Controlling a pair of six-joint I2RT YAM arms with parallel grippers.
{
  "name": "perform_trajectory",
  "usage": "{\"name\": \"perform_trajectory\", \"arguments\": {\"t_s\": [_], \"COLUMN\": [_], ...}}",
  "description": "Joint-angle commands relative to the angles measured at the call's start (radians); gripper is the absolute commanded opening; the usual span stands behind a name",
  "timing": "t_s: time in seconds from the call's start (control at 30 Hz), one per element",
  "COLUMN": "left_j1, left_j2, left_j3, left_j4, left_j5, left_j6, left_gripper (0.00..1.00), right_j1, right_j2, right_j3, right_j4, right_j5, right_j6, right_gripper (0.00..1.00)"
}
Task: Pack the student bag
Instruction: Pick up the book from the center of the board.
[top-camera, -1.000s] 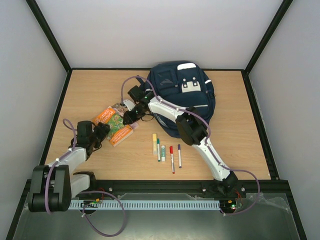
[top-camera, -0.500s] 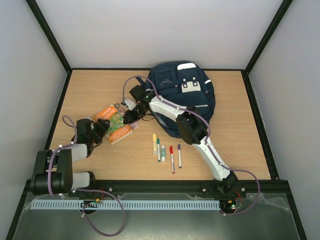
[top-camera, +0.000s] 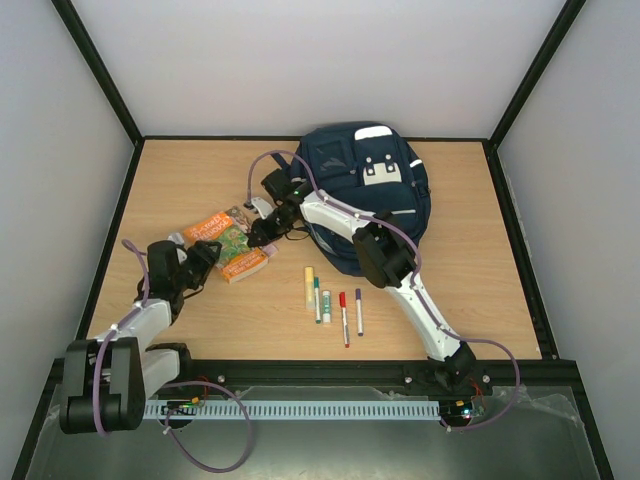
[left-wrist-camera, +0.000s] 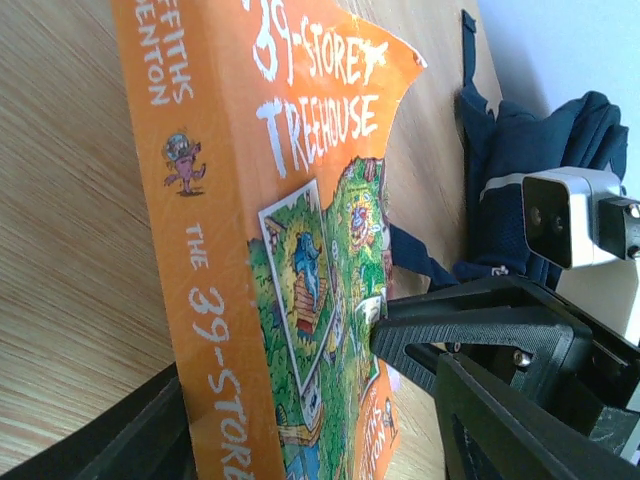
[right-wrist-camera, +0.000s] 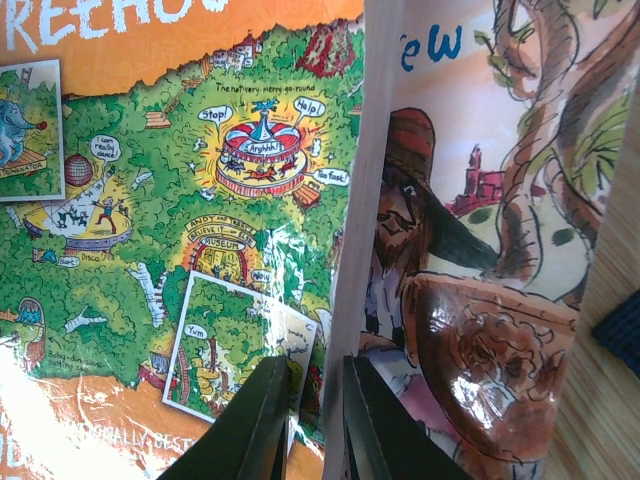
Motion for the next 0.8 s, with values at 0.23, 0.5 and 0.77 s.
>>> {"name": "perform_trajectory", "arguments": {"t_s": [0.23,0.5,0.77], "left_j1": [-0.012,-0.012,-0.012], "left_j2": [0.026,0.031,0.016], "left_j3": [0.069,0.082,0.107], "left_j4": [-0.011,-0.034,-0.080], "left_j5": [0.126,0.115,0.114], "left_j6": [-0.017,-0.022,0.011], "left_gripper": [0.55,0.41,0.22], "right_j1": [0.029,0.029,0.029], "right_j2": [0.136,0.137,0.135], "right_j3": [-0.065,-0.064,-0.039], "right_j4": [-0.127,-0.124,-0.136], "right_j5": [0.152,0.150,0.149], "right_j6": [-0.014,-0.014,-0.014], "right_gripper": [0.17,0.19,0.20]}}
